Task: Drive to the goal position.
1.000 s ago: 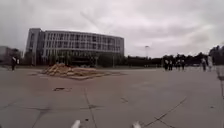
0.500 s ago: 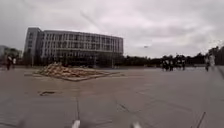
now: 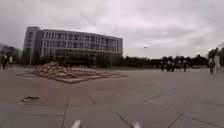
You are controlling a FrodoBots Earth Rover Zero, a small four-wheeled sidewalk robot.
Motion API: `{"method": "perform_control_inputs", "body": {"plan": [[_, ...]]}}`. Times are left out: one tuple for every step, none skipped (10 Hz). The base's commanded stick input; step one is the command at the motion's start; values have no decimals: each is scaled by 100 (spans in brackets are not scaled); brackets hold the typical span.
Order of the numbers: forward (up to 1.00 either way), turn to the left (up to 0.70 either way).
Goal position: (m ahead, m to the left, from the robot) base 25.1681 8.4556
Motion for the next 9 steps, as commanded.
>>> {"method": "perform_control_inputs", "body": {"plan": [[100, -19], [100, -7], [100, 0], [100, -9], [100, -22], [100, -22], [100, -5], [100, -1], [100, -22]]}}
